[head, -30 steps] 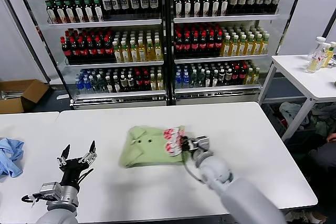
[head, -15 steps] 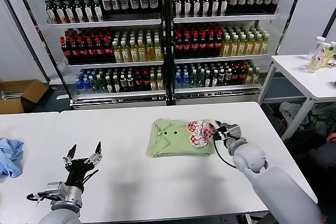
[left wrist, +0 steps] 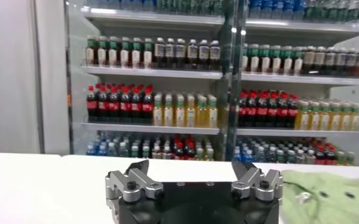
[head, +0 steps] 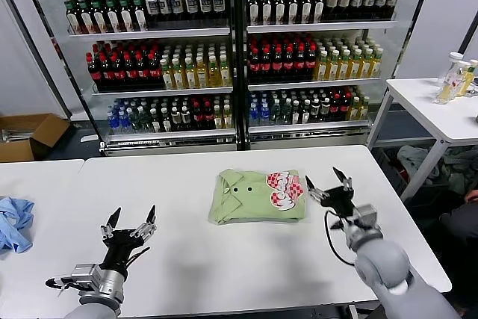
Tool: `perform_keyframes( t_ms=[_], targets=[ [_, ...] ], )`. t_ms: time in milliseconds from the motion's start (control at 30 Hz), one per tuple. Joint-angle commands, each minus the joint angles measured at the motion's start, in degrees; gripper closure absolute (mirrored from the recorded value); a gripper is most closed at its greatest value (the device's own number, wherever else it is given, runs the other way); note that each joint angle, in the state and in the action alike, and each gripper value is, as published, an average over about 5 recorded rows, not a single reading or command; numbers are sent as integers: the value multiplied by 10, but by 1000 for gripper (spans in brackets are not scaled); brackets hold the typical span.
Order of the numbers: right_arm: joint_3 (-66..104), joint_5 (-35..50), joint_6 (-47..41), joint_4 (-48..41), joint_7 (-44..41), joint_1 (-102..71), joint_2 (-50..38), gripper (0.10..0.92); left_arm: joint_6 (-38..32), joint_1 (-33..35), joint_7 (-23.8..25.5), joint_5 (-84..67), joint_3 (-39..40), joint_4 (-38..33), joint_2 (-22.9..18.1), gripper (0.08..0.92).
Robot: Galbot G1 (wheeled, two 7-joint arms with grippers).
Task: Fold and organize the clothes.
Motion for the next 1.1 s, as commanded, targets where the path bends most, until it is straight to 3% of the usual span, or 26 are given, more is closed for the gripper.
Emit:
perform_keyframes(
  t_ms=[33, 233, 1100],
  targets=[
    [150, -26, 82, 137, -5, -254, 29, 220, 6, 8, 7, 1, 8, -24, -4, 177],
    [155, -39, 111, 152, 1, -282, 46, 203, 7, 19, 10, 2, 11, -36, -5, 177],
    [139, -76, 90, 154, 26, -254, 58, 202, 6, 48, 13, 12, 8, -64, -8, 177]
  ],
)
